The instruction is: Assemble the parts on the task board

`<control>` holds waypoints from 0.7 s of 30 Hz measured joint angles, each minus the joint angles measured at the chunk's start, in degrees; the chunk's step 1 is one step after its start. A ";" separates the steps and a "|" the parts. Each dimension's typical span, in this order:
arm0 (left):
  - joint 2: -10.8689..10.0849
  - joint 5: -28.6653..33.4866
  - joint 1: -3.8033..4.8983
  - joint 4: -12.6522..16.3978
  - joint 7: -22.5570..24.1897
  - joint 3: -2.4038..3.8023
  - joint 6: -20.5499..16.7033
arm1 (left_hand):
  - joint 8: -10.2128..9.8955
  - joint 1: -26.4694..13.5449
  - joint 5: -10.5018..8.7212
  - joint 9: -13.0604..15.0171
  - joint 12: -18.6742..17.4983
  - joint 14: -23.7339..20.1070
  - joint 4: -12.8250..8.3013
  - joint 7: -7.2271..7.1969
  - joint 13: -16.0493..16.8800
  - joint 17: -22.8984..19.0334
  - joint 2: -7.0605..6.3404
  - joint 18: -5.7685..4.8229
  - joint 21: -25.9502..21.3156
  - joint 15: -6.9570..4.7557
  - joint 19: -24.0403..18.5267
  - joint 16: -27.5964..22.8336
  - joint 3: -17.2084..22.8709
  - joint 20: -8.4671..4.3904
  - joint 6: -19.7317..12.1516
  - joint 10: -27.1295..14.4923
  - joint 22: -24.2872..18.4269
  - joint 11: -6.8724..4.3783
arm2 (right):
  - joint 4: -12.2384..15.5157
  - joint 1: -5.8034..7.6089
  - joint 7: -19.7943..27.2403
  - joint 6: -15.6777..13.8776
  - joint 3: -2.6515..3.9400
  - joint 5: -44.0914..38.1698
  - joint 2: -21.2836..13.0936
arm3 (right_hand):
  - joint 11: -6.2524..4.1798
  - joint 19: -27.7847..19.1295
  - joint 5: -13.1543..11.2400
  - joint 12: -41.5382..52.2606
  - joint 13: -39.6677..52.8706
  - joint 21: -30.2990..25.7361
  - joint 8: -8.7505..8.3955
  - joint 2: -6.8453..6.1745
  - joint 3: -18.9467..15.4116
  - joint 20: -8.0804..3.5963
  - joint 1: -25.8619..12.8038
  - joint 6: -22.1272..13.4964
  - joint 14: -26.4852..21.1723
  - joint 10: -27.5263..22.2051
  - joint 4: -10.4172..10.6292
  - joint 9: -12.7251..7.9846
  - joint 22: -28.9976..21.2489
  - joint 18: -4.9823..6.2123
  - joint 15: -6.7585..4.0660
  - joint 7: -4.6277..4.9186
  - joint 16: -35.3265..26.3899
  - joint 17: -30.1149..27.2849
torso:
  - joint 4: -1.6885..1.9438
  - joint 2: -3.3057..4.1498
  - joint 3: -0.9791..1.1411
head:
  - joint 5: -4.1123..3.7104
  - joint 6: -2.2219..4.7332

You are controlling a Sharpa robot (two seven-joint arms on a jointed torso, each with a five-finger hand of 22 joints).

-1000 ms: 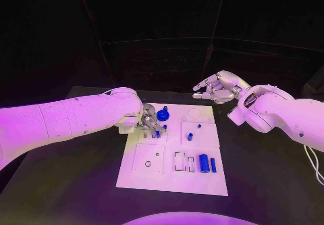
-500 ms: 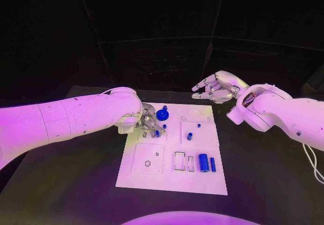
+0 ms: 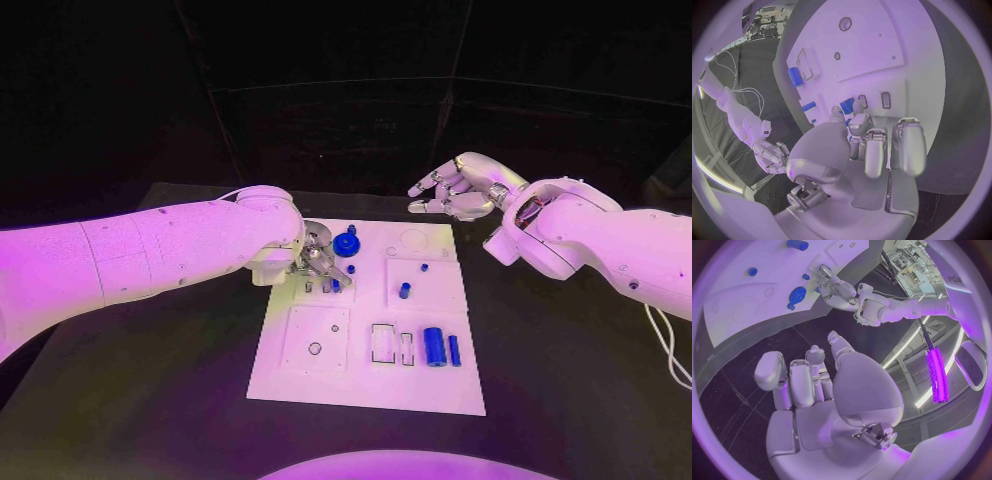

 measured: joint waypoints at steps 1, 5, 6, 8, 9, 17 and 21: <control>0.00 0.00 0.00 -0.01 0.00 0.00 0.01 | 0.10 0.41 0.00 0.11 0.00 0.00 -0.41 -0.10 0.00 0.00 -0.03 0.00 0.00 0.00 0.00 0.00 0.08 0.00 -0.10 0.00 0.00 0.00 | -0.02 0.00 -0.02 0.03 0.00 -0.07 0.02 | 0.00 0.00 0.01 0.00 0.00 -0.21 0.00 0.00 0.00 0.00 0.00 0.00 0.00 0.00 0.00 0.00 0.00 0.00 0.00 0.00 0.00 0.00 | 0.00 0.00 0.00 | 0.00 0.00; 0.05 0.00 0.00 -0.04 0.00 0.00 0.04 | 0.11 2.15 0.00 0.60 0.00 0.00 -2.08 0.07 0.00 0.00 0.01 0.00 0.00 0.00 0.00 0.00 1.15 0.00 -0.29 0.00 0.06 0.00 | -0.12 0.00 -0.12 0.19 0.00 -0.28 0.15 | 0.00 0.00 0.53 0.00 -0.06 -0.21 0.00 0.00 -0.16 0.00 0.00 0.00 0.00 0.00 -0.16 -0.05 -0.01 0.00 0.00 0.00 0.00 -0.05 | 0.00 0.00 -0.01 | 0.01 -0.04; 0.06 0.00 0.00 -0.04 0.00 0.00 0.05 | 0.33 2.75 0.00 0.76 0.00 0.00 -2.63 -0.10 0.00 0.00 0.19 0.00 0.00 0.00 0.00 0.00 1.69 0.00 -0.50 0.00 0.06 0.00 | -0.13 0.00 -0.13 0.22 0.00 -0.32 0.18 | 0.00 0.00 0.75 0.00 -0.05 -0.21 0.00 0.00 -0.16 0.00 0.00 0.00 0.00 0.00 -0.16 -0.05 -0.01 0.00 0.00 0.00 0.00 -0.05 | 0.00 0.00 -0.01 | 0.02 -0.05; 0.07 0.00 0.00 -0.02 0.00 0.00 0.07 | 0.37 3.95 0.00 0.97 0.00 0.02 -3.72 -0.10 -0.01 0.00 0.26 0.00 0.00 -0.02 0.00 0.00 2.46 0.00 -0.50 0.00 0.05 0.00 | -0.18 0.00 -0.16 0.31 0.00 -0.39 0.22 | 0.00 0.00 0.75 0.00 -0.05 -0.21 0.00 0.00 -0.16 0.00 0.00 0.00 0.00 0.00 -0.16 -0.05 -0.01 0.00 0.00 0.00 0.00 -0.05 | 0.00 0.00 -0.01 | 0.02 -0.11; 0.07 0.00 0.00 0.00 0.00 0.00 0.07 | 0.37 4.55 0.00 1.05 0.00 0.13 -4.27 -0.22 -0.01 0.00 0.59 0.00 0.00 -0.13 0.00 0.00 3.01 0.00 -0.62 0.00 0.07 0.00 | -0.20 0.00 -0.18 0.35 0.00 -0.41 0.24 | 0.00 0.00 0.75 0.00 -0.05 -0.21 0.00 0.02 -0.16 0.00 0.01 0.00 0.00 0.00 -0.16 -0.05 -0.01 0.00 0.00 0.00 0.00 -0.06 | 0.00 0.00 -0.01 | 0.02 -0.13; -0.34 0.47 0.08 0.54 0.01 0.14 -0.09 | -1.02 10.87 -0.23 0.88 -1.60 0.00 -7.72 -0.46 -0.74 0.00 2.86 0.00 -0.32 -0.83 0.09 0.00 8.58 -0.52 -2.78 -0.91 -0.61 -0.13 | -0.43 0.00 -0.24 0.60 0.00 -0.54 0.48 | 0.00 0.00 1.88 0.00 -0.19 -0.21 0.00 0.22 -0.32 0.00 0.22 0.00 0.00 0.00 -0.32 -0.10 -0.15 0.00 0.00 0.00 0.00 -0.10 | 0.00 0.00 -0.03 | 0.03 -0.27; -1.23 0.96 0.06 1.28 0.05 0.13 -0.39 | -1.47 11.04 0.26 0.84 -2.13 0.00 -5.91 -0.34 -1.00 0.00 2.87 0.00 -0.32 -0.83 0.09 0.00 10.40 -0.52 -3.00 -0.90 -0.64 -0.14 | -0.52 0.00 -0.25 0.69 -0.01 -0.59 0.74 | 0.00 0.00 2.16 0.00 -0.25 -0.21 0.00 0.22 -0.45 0.00 0.22 0.00 0.00 0.00 -0.18 -0.10 -0.15 0.00 0.00 0.00 0.00 -0.10 | -0.01 0.00 -0.03 | 0.07 -0.32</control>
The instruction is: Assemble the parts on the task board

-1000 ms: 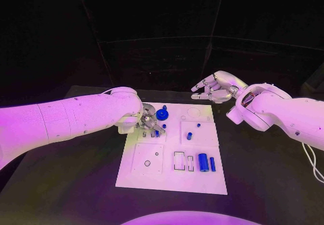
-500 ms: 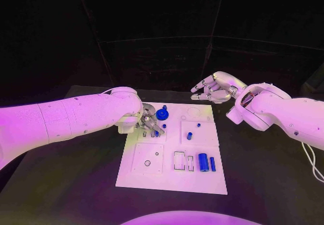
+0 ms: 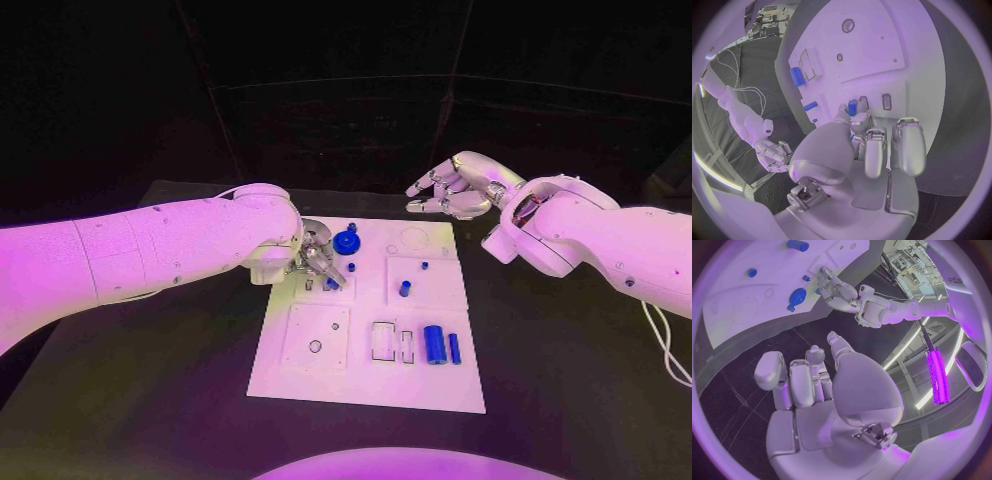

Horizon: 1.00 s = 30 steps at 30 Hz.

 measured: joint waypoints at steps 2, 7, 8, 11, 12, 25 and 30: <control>-0.53 0.26 -0.05 0.35 0.01 -0.04 -0.22 | -0.22 -3.06 0.03 0.54 0.00 0.01 0.71 0.07 -0.01 0.00 -1.45 0.00 0.00 0.01 0.00 0.00 4.91 0.00 0.05 0.20 0.02 -0.20 | -0.05 0.00 0.00 0.06 0.00 -0.02 0.10 | 0.00 0.00 0.01 0.00 0.00 0.00 0.00 0.00 0.00 0.00 0.00 0.00 0.00 0.00 0.00 0.00 0.00 0.00 0.00 0.00 0.00 0.00 | 0.00 0.00 0.01 | 0.01 -0.04; -1.98 1.10 -0.16 1.30 0.01 -0.12 -1.38 | 0.41 -14.64 0.02 2.32 0.00 0.11 -4.32 0.68 0.39 0.00 -8.27 0.00 -0.35 0.34 0.00 0.00 26.78 0.00 0.68 0.79 0.04 0.00 | -0.28 0.00 0.00 0.14 -0.01 -0.05 0.19 | 0.00 0.00 0.04 0.00 0.00 -0.22 0.00 0.00 0.00 0.00 0.00 0.00 0.00 0.00 0.00 0.00 0.00 0.00 0.00 0.00 -0.22 0.00 | 0.07 0.01 0.03 | -0.30 -0.19; -2.24 1.23 -0.16 1.50 0.00 -0.12 -1.70 | 0.87 -16.34 0.01 2.87 0.01 0.11 -5.39 0.68 0.58 0.00 -9.33 0.00 -0.38 0.34 0.00 0.00 30.94 0.00 0.69 1.03 0.04 0.03 | -0.31 0.00 0.00 0.14 -0.01 -0.05 0.21 | 0.00 0.00 0.04 0.00 0.00 -0.22 0.00 0.00 0.00 0.00 0.00 0.00 0.00 0.00 0.00 0.00 0.00 0.00 0.00 0.00 -0.22 0.00 | 0.09 0.01 0.03 | -0.35 -0.19; -3.05 1.60 -0.16 2.19 0.00 -0.12 -3.03 | 1.13 -17.79 0.00 3.40 0.46 0.11 -5.10 0.69 0.85 0.00 -10.56 0.00 -0.64 0.34 0.00 0.00 33.93 0.00 0.70 1.23 0.09 -0.17 | -0.34 0.00 0.03 0.16 -0.01 -0.06 0.29 | 0.00 0.00 0.04 0.00 -0.03 -0.22 0.00 0.00 0.00 0.00 0.00 0.00 0.00 0.00 0.00 0.00 0.01 0.00 0.00 0.00 -0.22 0.00 | 0.12 0.02 0.07 | -0.28 -0.21; -3.31 1.68 -0.16 2.46 0.00 -0.12 -3.50 | 1.14 -17.81 -0.01 3.41 0.52 0.11 -5.21 0.69 0.87 0.00 -10.58 0.00 -0.64 0.34 0.00 0.00 34.29 0.00 0.71 1.24 0.12 -0.18 | -0.35 0.00 0.03 0.17 -0.01 -0.06 0.31 | 0.00 0.00 0.04 0.00 -0.04 -0.22 0.00 0.00 0.00 0.00 0.00 0.00 0.00 0.00 0.00 0.00 0.00 0.00 0.00 0.00 -0.22 0.01 | 0.12 0.02 0.07 | -0.24 -0.22; -7.13 -0.17 -1.77 7.20 0.05 -0.17 -12.36 | 2.06 -19.11 -0.10 4.49 0.80 0.11 -4.91 0.54 1.22 0.00 -11.88 0.00 -0.64 0.33 0.00 0.00 37.44 0.00 0.55 1.64 0.68 -0.17 | -0.78 0.00 0.06 0.31 -0.02 -0.09 0.32 | 0.00 0.00 0.32 0.00 -0.12 -0.22 0.00 0.00 0.00 0.00 0.00 0.00 0.00 0.00 0.00 0.01 -0.08 0.00 0.00 0.00 -0.22 0.01 | 0.20 -0.08 0.10 | 0.52 -0.27; -7.66 -2.09 -2.97 7.92 0.07 -0.22 -14.88 | 2.06 -19.42 -0.26 4.58 0.80 0.11 -4.87 0.53 1.29 0.00 -12.18 0.00 -0.64 0.33 0.00 0.00 37.89 0.01 0.54 1.65 0.83 -0.19 | -0.88 -0.01 0.07 0.38 -0.02 -0.09 0.34 | 0.00 0.00 0.32 0.00 -0.11 -0.22 0.00 0.00 0.00 0.00 0.00 0.00 0.00 0.00 0.00 0.01 -0.07 0.00 0.00 0.00 -0.22 0.01 | 0.33 -0.12 0.10 | 0.55 -0.37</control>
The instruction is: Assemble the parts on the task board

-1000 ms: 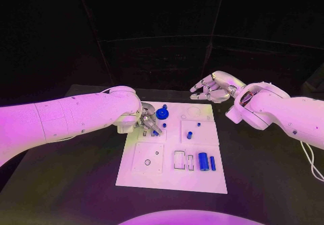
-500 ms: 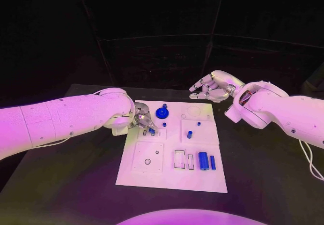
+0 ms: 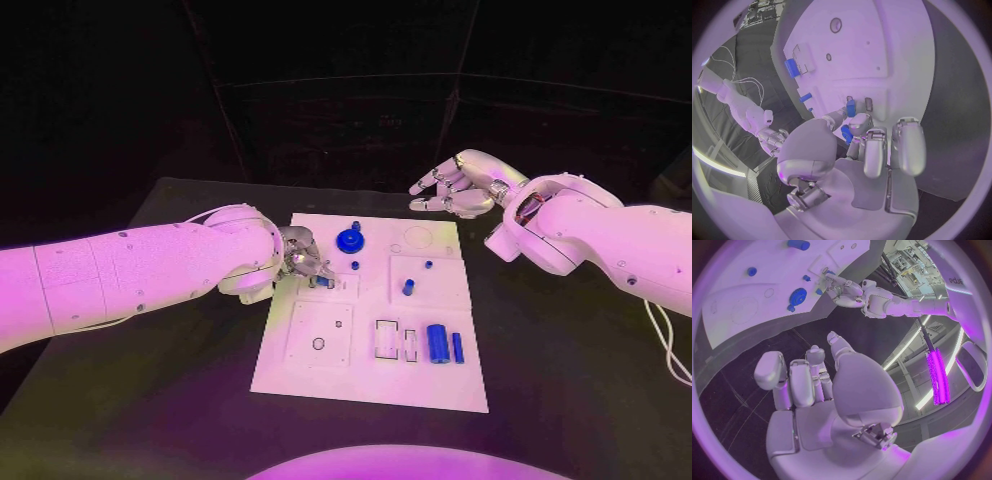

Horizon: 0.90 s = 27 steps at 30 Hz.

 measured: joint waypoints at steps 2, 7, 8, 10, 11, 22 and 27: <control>-0.06 -0.82 -0.34 0.28 0.04 0.02 -0.86 | 0.22 -0.15 0.00 0.03 0.00 0.00 0.00 -0.01 0.00 0.00 -0.15 -0.01 0.00 0.00 0.00 0.00 0.01 0.00 -0.01 0.19 0.11 -0.19 | -0.05 0.00 0.01 0.03 0.00 0.00 0.00 | 0.00 0.00 0.00 0.00 0.00 0.00 0.00 0.00 0.00 0.00 0.00 0.00 0.00 0.00 0.00 0.00 0.00 0.00 0.00 0.00 0.00 0.00 | 0.02 -0.01 0.00 | -0.01 -0.05; -0.15 -2.65 -0.87 0.84 0.14 0.12 -2.52 | 0.24 -0.49 -0.01 0.12 0.00 0.00 -0.71 -0.08 0.00 0.00 -0.41 0.00 0.03 0.00 0.00 0.00 0.73 0.00 -0.08 0.19 0.17 -0.19 | -0.13 0.00 0.02 0.11 0.00 0.00 0.00 | 0.00 0.00 0.00 0.00 0.00 0.00 0.00 0.00 0.00 0.00 0.00 0.00 0.00 0.00 0.00 0.00 0.00 0.00 0.00 0.00 0.00 0.00 | 0.02 -0.01 0.00 | -0.04 -0.05; -0.16 -2.97 -0.94 0.95 0.16 0.12 -2.77 | 0.24 -0.49 -0.01 0.14 0.00 0.00 -0.71 -0.08 0.00 0.00 -0.41 0.00 0.20 0.00 0.00 0.00 0.73 0.00 -0.08 0.19 0.26 -0.19 | -0.16 0.00 0.02 0.13 0.00 0.00 0.00 | 0.00 0.00 0.00 0.00 0.00 0.00 0.00 0.00 0.00 0.00 0.00 0.00 0.00 0.00 0.00 0.00 0.00 0.00 0.00 0.00 0.00 0.00 | 0.02 -0.01 0.00 | -0.04 -0.03; -0.20 -3.65 -1.06 1.18 0.20 0.13 -3.27 | 0.24 -0.49 -0.01 0.15 0.00 0.00 -0.71 -0.08 -0.01 0.00 -0.41 0.00 0.20 0.00 0.00 0.00 0.73 0.00 -0.08 0.19 0.26 -0.19 | -0.21 -0.01 0.03 0.17 -0.01 0.00 0.00 | 0.00 0.00 0.00 0.00 0.00 0.00 0.00 0.00 0.00 0.00 0.00 0.00 0.00 0.00 0.00 0.00 0.00 0.00 0.00 0.00 0.00 0.00 | 0.02 0.00 0.00 | -0.04 -0.01; -0.22 -3.91 -1.11 1.28 0.21 0.13 -3.45 | 0.24 -0.49 -0.01 0.15 0.00 0.00 -0.71 -0.08 -0.01 0.00 -0.40 -0.01 0.20 0.00 0.00 0.00 0.73 0.00 -0.08 0.19 0.26 -0.19 | -0.23 -0.01 0.03 0.18 -0.01 0.00 0.00 | 0.00 0.00 0.00 0.00 0.01 0.00 0.00 0.00 0.00 0.00 0.00 0.00 0.00 0.00 0.00 0.00 0.01 0.00 0.00 0.00 0.00 0.00 | 0.02 0.00 0.00 | -0.04 0.01; -0.63 -5.83 -1.32 2.54 0.24 0.12 -4.20 | 0.45 -0.48 0.18 0.24 0.45 0.00 -0.54 -0.07 0.28 0.00 -0.39 0.00 0.20 0.00 0.00 0.00 1.20 0.00 -0.08 0.39 0.53 0.01 | -0.53 -0.01 0.03 0.45 -0.02 -0.01 0.22 | 0.00 0.00 0.00 0.00 0.01 0.00 0.00 0.00 -0.15 0.00 0.00 0.00 0.00 0.00 0.15 0.01 0.01 0.00 0.00 0.00 0.00 0.01 | 0.02 0.08 0.00 | -0.20 -0.13; -0.67 -6.12 -1.38 2.74 0.24 0.09 -4.51 | 0.46 -0.48 0.26 0.32 0.48 0.00 -0.40 -0.15 0.33 0.00 -0.39 0.00 0.42 0.00 0.00 0.00 1.34 0.01 0.01 0.59 0.64 -0.19 | -0.66 -0.01 0.04 0.56 -0.02 -0.02 0.36 | 0.00 0.00 0.00 0.00 0.01 0.00 0.00 0.00 -0.14 0.00 0.00 0.00 0.00 0.00 0.15 0.01 0.01 0.00 0.00 0.00 0.00 0.01 | -0.01 0.10 0.00 | -0.23 -0.14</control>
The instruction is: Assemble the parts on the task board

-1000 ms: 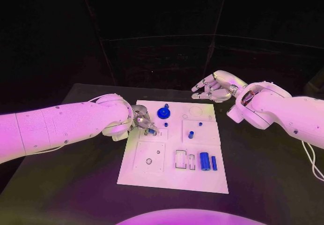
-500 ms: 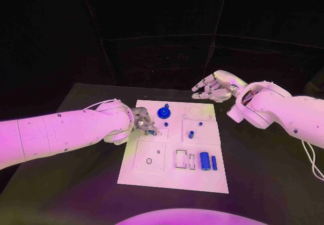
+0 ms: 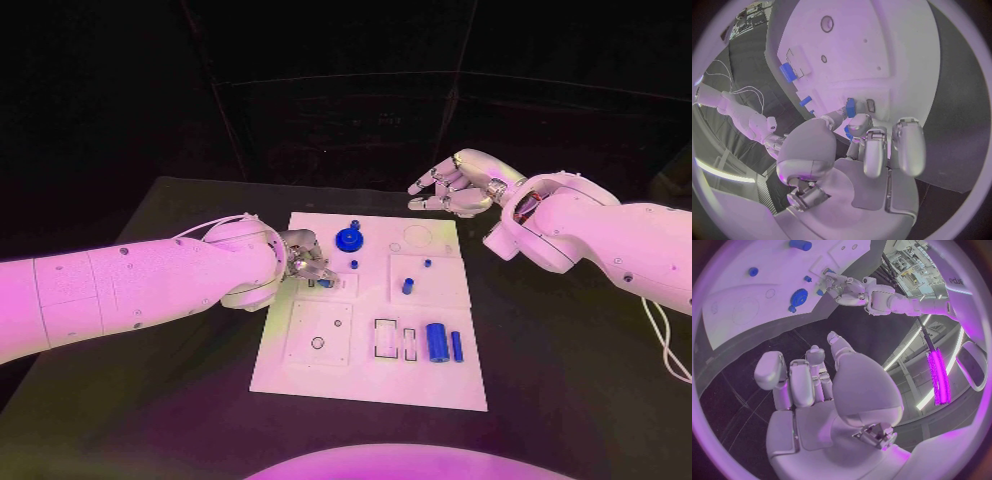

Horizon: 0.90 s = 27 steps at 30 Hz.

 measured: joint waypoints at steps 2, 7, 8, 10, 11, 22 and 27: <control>0.00 -0.08 -0.02 0.01 0.00 -0.01 -0.24 | -0.01 0.00 0.00 0.06 0.00 0.00 0.16 -0.13 0.05 0.00 0.00 0.00 0.00 0.00 0.00 0.00 0.16 0.00 0.13 0.00 0.11 0.00 | -0.04 0.00 0.01 0.06 0.00 0.00 0.05 | 0.00 0.00 0.00 0.00 0.00 0.00 0.00 0.00 0.00 0.00 0.00 0.00 0.00 0.00 0.00 0.00 0.00 0.00 0.00 0.00 0.00 0.00 | -0.01 0.00 0.00 | 0.00 -0.01; 0.13 -0.20 -0.09 0.01 -0.02 -0.04 -0.88 | -0.02 0.00 0.00 0.14 0.00 0.00 0.32 -0.13 0.13 0.00 0.00 0.00 0.25 0.00 0.00 0.00 0.33 0.00 0.14 0.00 0.33 0.00 | -0.13 0.00 0.02 0.14 0.00 0.00 0.12 | 0.00 0.00 0.00 0.00 0.00 0.00 0.00 0.00 0.00 0.00 0.00 0.00 0.00 0.00 0.00 0.00 0.00 0.00 0.00 0.00 0.00 0.00 | -0.03 -0.01 0.04 | 0.03 -0.07; 0.17 -0.22 -0.10 0.01 -0.02 -0.04 -0.99 | -0.02 0.00 0.00 0.14 0.00 0.00 0.38 -0.13 0.13 0.00 0.00 0.00 0.25 0.00 0.00 0.00 0.40 0.00 0.14 0.00 0.35 0.00 | -0.16 0.00 0.02 0.16 0.00 0.00 0.14 | 0.00 0.00 0.00 0.00 0.00 0.00 0.00 0.00 0.00 0.00 0.00 0.00 0.00 0.00 0.00 0.00 0.00 0.00 0.00 0.00 0.00 0.00 | -0.03 -0.01 0.04 | 0.03 -0.07; 0.26 -0.26 -0.12 -0.02 -0.03 -0.05 -1.23 | -0.02 -0.01 0.00 0.13 0.00 0.00 0.38 -0.12 0.13 0.00 -0.01 0.00 0.25 0.00 0.00 0.00 0.40 0.00 0.14 0.00 0.34 0.00 | -0.20 0.00 0.02 0.19 0.00 0.00 0.18 | 0.00 0.00 0.00 0.00 0.00 0.00 0.00 0.00 0.00 0.00 0.00 0.00 0.00 0.00 0.00 0.00 0.00 0.00 0.00 0.00 0.00 0.00 | -0.03 -0.02 0.07 | 0.03 -0.09; 0.29 -0.27 -0.14 -0.03 -0.03 -0.05 -1.31 | -0.03 -0.01 -0.01 0.12 0.00 0.00 0.38 -0.12 0.13 0.00 -0.01 0.00 0.25 0.00 0.00 0.00 0.40 0.00 0.14 0.00 0.34 0.00 | -0.21 0.00 0.02 0.21 -0.01 0.00 0.19 | 0.00 0.00 0.00 0.00 0.00 0.00 0.00 0.00 0.00 0.00 0.00 0.00 0.00 0.00 0.00 0.00 0.00 0.00 0.00 0.00 0.00 0.00 | -0.03 -0.03 0.07 | 0.03 -0.10; 0.70 -0.36 -0.18 -0.19 -0.06 -0.06 -1.70 | 0.17 -0.27 -0.05 0.19 0.00 0.00 0.39 -0.11 0.12 0.00 -0.27 0.00 0.25 0.00 0.00 0.00 0.71 0.00 0.14 -0.01 0.34 0.01 | -0.46 -0.01 0.03 0.45 -0.01 0.00 0.52 | 0.00 0.00 0.00 0.00 0.01 0.00 0.00 0.00 0.01 0.00 0.00 0.00 0.00 0.00 0.00 0.00 0.01 0.00 0.00 0.00 0.00 0.00 | -0.03 -0.04 0.07 | -0.05 -0.21; 1.02 -0.38 -0.20 -0.29 -0.09 -0.06 -1.31 | 0.17 -0.39 -0.08 0.19 0.00 0.00 0.21 -0.10 0.06 0.00 -0.39 0.00 0.25 0.00 0.00 0.00 0.89 0.00 0.15 -0.01 0.34 0.01 | -0.60 -0.02 0.03 0.65 -0.02 -0.01 0.72 | 0.00 0.00 0.00 0.00 0.01 0.00 0.00 0.00 0.01 0.00 0.00 0.00 0.00 0.00 -0.01 0.00 0.01 0.00 0.00 0.00 0.00 0.00 | -0.03 -0.03 0.05 | -0.08 -0.29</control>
